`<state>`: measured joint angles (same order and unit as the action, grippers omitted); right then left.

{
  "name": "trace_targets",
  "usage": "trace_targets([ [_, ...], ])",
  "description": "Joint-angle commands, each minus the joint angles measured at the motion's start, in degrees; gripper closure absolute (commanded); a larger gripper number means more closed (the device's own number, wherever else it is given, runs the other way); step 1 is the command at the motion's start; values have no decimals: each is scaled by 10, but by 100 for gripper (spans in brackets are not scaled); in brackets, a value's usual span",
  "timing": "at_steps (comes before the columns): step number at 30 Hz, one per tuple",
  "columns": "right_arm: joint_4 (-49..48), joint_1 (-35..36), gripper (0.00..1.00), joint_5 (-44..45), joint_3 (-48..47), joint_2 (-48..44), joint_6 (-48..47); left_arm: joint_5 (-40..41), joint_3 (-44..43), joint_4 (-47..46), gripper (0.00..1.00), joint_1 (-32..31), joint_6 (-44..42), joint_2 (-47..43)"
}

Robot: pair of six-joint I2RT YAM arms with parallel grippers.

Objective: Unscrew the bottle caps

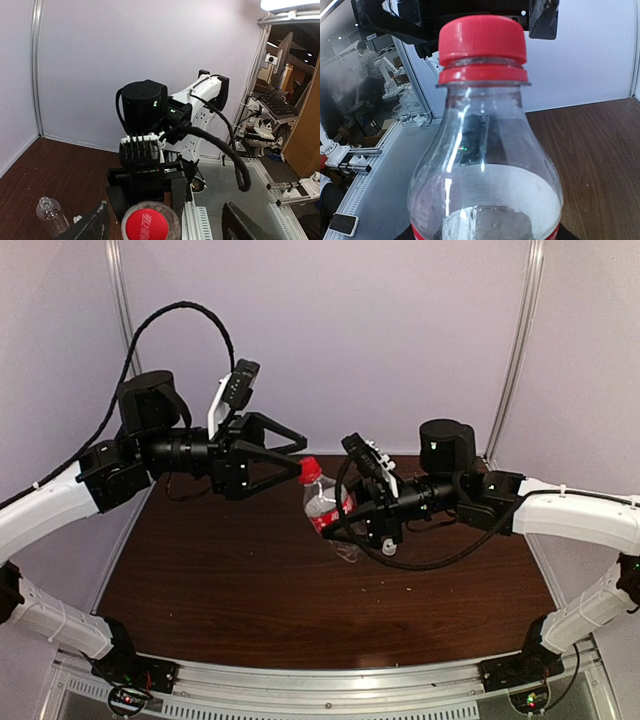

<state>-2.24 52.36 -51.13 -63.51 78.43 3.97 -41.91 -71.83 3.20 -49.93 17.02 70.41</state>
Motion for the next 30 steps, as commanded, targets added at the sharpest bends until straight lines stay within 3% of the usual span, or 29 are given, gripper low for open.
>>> trace_targets([
  [1, -40, -2, 62, -67, -18, 8, 29, -85, -7, -61, 24, 0, -13, 19],
  [18, -52, -2, 62, -61, -13, 9, 39, -105, 1, -109, 64, 1, 31, 51],
  [24, -33, -2, 62, -16, -14, 3, 31, -59, 6, -88, 77, 0, 37, 46],
  [30, 11, -2, 62, 104, -27, 3, 16, 33, 7, -66, 85, 0, 60, 31],
])
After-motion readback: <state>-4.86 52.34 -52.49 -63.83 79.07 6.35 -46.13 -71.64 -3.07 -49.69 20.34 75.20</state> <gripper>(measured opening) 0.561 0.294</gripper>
